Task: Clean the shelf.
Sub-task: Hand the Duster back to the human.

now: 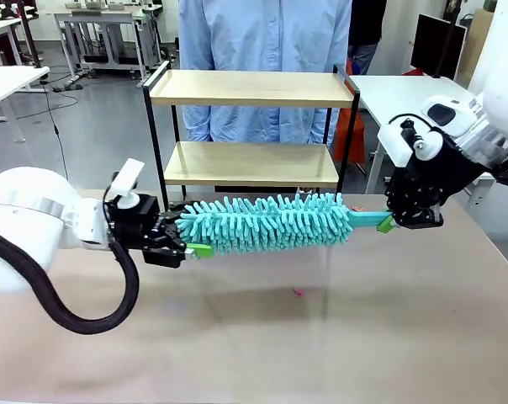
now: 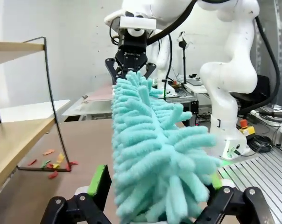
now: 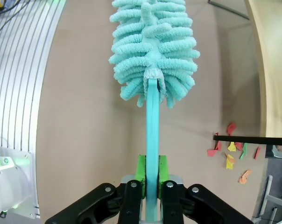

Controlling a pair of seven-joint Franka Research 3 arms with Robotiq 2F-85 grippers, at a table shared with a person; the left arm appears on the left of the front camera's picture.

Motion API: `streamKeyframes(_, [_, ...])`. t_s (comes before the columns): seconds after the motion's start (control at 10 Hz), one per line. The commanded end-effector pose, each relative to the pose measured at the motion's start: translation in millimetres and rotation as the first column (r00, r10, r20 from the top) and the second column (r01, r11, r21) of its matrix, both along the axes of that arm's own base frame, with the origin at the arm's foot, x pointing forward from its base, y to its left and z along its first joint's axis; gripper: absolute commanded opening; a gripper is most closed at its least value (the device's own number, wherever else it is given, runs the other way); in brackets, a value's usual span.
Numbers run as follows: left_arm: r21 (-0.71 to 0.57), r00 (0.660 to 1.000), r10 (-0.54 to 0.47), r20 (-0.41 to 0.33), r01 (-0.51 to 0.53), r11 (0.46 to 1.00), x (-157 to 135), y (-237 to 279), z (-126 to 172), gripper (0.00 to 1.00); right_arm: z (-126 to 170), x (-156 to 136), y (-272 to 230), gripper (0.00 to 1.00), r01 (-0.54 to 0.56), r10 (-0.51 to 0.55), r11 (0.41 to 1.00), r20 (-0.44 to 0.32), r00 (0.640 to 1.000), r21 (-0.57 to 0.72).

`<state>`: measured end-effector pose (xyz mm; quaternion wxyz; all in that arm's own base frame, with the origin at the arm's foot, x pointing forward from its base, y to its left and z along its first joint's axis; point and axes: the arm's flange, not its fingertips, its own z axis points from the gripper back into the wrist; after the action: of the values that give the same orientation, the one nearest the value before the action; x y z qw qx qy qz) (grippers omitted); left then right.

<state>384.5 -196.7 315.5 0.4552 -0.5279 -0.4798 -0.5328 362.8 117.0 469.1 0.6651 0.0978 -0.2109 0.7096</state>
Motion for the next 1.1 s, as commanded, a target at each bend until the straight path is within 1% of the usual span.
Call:
streamKeyframes(0.0, [-0.025,0.999,0.03,0.011,-0.03,0.999,4.1,-20.7,-3.0,1.0,3.0,0.1,-0.6,0.13,-0.002,0.002,1.0,0.002,1.0,0.026])
streamKeyframes(0.1, [-0.053,0.998,0.067,0.012,-0.066,0.996,5.2,-24.1,-2.1,1.0,3.0,0.1,-0.6,0.13,-0.002,0.002,1.0,0.002,1.0,0.026])
streamKeyframes(0.2, [-0.055,0.998,0.052,0.022,-0.051,0.997,2.7,-24.6,-2.5,0.46,3.0,0.1,-0.6,0.13,-0.002,0.002,1.0,0.002,1.0,0.026])
streamKeyframes(0.3, [-0.054,0.998,0.05,0.023,-0.049,0.997,0.5,-23.8,-2.6,0.43,3.0,0.1,-0.6,0.13,-0.002,0.002,1.0,0.002,1.0,0.026])
streamKeyframes(0.4, [-0.054,0.999,0.04,0.018,-0.039,0.998,-1.6,-22.2,-1.5,0.0,3.0,0.1,-0.6,0.13,-0.002,0.002,1.0,0.002,1.0,0.026])
streamKeyframes(0.6, [-0.049,0.999,0.029,0.019,-0.028,0.998,-4.5,-21.4,-0.6,0.0,3.0,0.1,-0.6,0.13,-0.002,0.002,1.0,0.002,1.0,0.026])
streamKeyframes(0.7, [-0.05,1.0,0.018,0.015,-0.017,0.999,-5.0,-20.7,-0.1,0.15,3.0,0.1,-0.6,0.13,-0.002,0.002,1.0,0.002,1.0,0.026])
streamKeyframes(0.8, [-0.053,1.0,-0.001,0.003,0.001,0.999,-5.2,-19.8,-1.2,0.05,3.0,0.1,-0.6,0.13,-0.002,0.002,1.0,0.002,1.0,0.026])
streamKeyframes(0.9, [-0.054,1.0,0.004,0.003,-0.004,0.999,-9.5,-18.6,-2.2,0.0,3.0,0.1,-0.6,0.13,-0.002,0.002,1.0,0.002,1.0,0.026])
streamKeyframes(1.0, [-0.068,1.0,0.004,0.004,-0.004,0.998,-9.1,-17.0,-3.2,0.0,3.0,0.1,-0.6,0.13,-0.002,0.002,1.0,0.002,1.0,0.026])
